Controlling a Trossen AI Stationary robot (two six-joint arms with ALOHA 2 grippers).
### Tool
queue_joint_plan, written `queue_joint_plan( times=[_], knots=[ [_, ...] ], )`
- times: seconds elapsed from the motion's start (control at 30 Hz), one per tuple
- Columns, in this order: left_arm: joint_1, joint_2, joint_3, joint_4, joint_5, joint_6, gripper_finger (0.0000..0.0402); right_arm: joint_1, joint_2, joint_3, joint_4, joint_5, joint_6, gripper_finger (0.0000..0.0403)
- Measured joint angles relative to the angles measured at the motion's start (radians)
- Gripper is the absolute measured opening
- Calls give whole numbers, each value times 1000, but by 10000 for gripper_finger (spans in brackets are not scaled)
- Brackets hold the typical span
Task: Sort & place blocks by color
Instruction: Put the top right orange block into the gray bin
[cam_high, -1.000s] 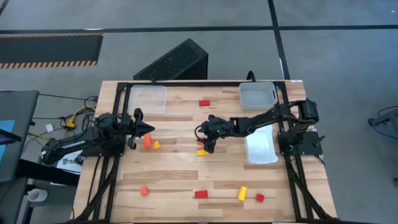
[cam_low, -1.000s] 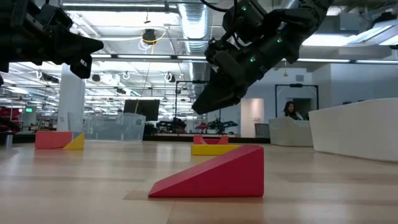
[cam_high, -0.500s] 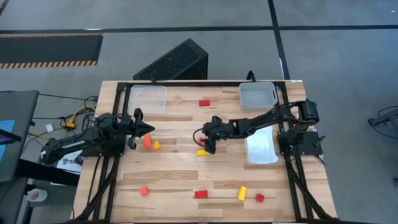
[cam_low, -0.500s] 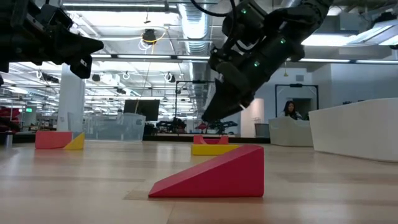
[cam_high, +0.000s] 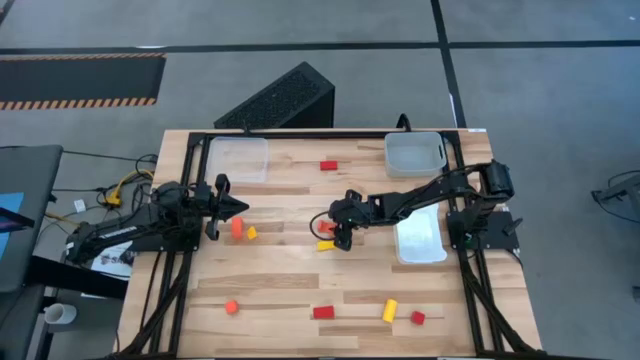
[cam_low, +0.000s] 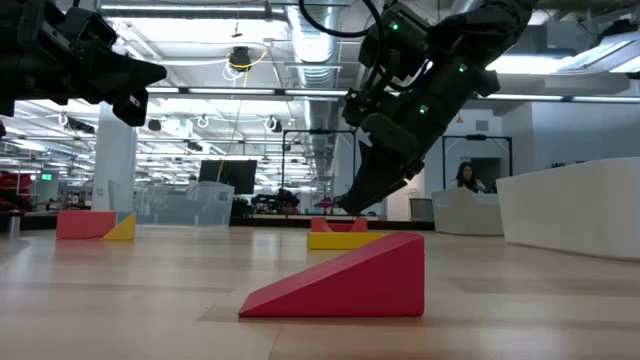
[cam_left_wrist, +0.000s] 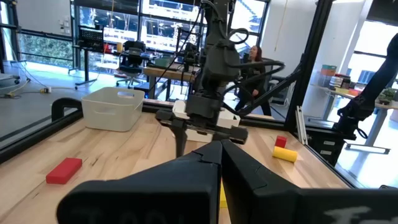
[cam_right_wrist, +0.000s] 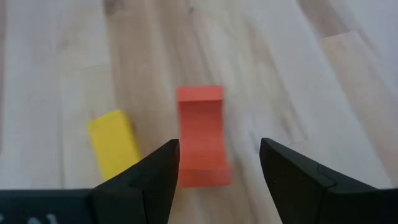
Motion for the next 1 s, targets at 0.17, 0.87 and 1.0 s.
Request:
queue_joint_plan(
  times=[0.17,0.87,1.0],
  knots=[
    [0,0,0,0,0,0,0,24,0,0,-3,4,1,250],
    [0,0,0,0,1,0,0,-2,1,-49,39,-27,62,251],
    [0,0,0,0,0,0,0,-2,1,-49,37,-26,62,251]
  ],
)
